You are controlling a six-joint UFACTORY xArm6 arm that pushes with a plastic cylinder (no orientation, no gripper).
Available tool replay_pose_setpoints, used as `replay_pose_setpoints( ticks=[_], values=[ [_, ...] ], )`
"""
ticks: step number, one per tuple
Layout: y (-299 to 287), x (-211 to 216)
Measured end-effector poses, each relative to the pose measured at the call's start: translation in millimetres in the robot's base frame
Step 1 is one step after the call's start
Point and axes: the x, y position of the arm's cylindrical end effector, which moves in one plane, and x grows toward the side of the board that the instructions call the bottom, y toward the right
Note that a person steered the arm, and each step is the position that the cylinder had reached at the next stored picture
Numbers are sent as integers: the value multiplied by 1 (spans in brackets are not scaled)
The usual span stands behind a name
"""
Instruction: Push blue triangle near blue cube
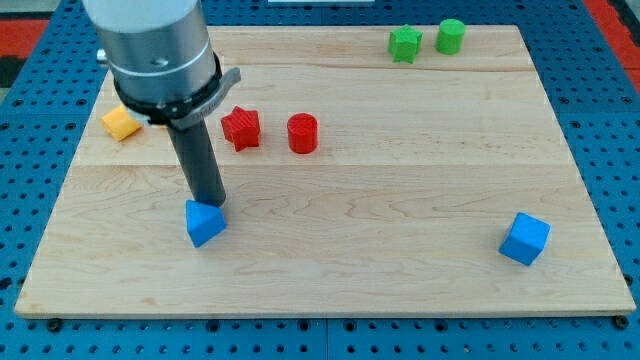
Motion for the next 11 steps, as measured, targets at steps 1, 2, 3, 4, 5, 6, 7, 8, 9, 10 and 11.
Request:
replay_pose_setpoints(
  ticks=[1, 2, 3, 4, 5, 6, 7, 8, 9, 10, 11],
  values=[
    [-72, 0],
    [-90, 20],
    [-22, 29],
    [44, 27],
    [60, 37],
    [108, 24],
    [177, 16],
    [242, 13],
    [261, 13],
    [228, 10],
    [223, -5]
  ],
)
